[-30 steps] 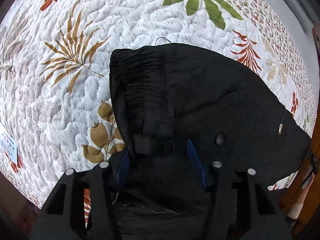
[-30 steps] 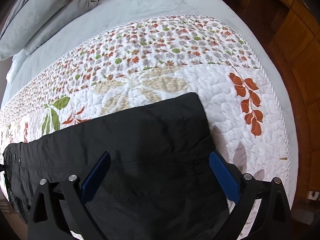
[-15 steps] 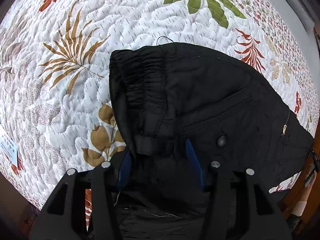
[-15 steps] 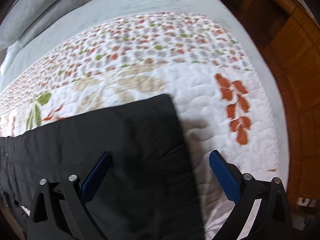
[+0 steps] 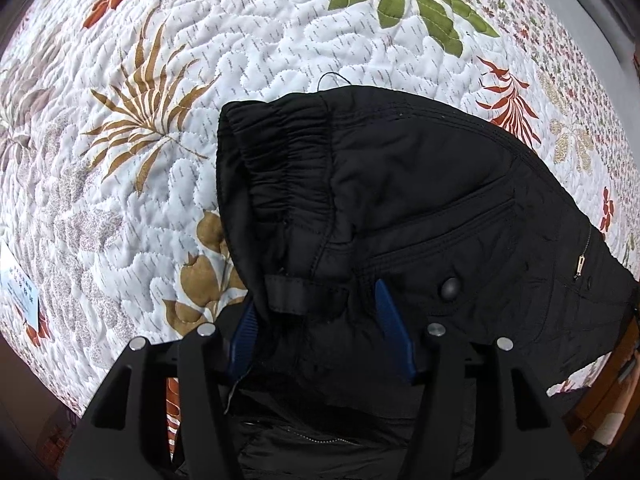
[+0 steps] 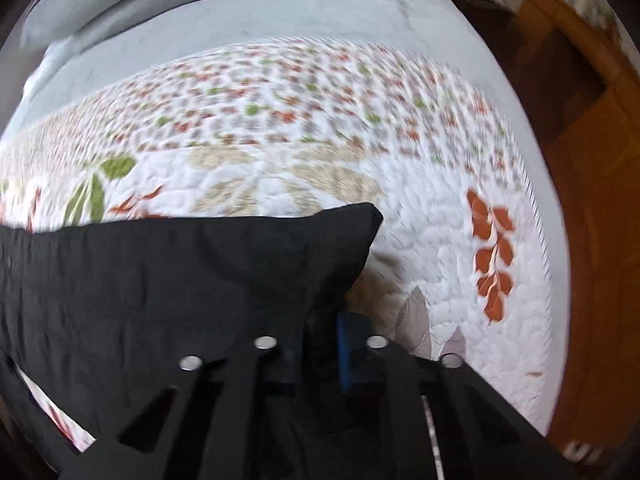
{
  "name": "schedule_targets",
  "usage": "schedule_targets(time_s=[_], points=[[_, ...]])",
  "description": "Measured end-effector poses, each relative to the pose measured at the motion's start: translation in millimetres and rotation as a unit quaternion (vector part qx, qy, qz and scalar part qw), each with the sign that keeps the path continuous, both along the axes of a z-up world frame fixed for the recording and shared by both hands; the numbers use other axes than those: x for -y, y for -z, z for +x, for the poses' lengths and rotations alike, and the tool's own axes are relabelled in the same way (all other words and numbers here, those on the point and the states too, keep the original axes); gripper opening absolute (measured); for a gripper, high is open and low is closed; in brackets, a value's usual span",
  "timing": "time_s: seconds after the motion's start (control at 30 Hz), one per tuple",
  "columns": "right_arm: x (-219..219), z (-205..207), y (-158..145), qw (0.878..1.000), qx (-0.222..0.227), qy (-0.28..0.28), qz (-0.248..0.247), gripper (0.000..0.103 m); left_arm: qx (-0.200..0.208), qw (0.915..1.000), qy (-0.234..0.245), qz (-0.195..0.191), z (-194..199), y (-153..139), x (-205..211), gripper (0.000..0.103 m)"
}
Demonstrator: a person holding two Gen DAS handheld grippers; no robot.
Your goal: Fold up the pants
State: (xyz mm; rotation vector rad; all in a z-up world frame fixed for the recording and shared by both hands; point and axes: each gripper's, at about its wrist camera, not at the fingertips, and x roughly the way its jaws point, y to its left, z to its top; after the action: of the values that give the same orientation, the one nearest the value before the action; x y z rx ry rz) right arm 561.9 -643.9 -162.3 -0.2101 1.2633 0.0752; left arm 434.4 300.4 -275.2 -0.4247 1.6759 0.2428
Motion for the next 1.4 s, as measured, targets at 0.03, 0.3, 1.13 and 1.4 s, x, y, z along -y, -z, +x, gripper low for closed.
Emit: schedule_targets(time_s=[0.03, 0.3, 1.13, 1.4], points=[[-4.5, -2.2, -3.5, 1.000, 0.007, -0.005, -0.006, 0.009, 0.003, 1.0000, 0.004, 0.004, -0.6, -1.0, 2.6, 0.053], [-31.7, -45.0, -76.3, 0.993, 0.109, -0.053, 0.005, 0.008, 0.046, 0.9989, 0.005, 0.006, -13.3, -8.8, 14.3, 0.030], [16.9, -329.7, -143.0, 0.951, 0.281, 0.043, 0.121, 0.008, 0.352, 0.9276, 0.050, -0.116, -188.6, -90.0, 36.7, 0.018], [47.4, -387.1, -108.4, 0.939, 0.273, 0.125, 0.167, 0.008, 0.366, 0.9174, 0.022, -0.155, -252.8, -76.0, 10.2, 0.019]])
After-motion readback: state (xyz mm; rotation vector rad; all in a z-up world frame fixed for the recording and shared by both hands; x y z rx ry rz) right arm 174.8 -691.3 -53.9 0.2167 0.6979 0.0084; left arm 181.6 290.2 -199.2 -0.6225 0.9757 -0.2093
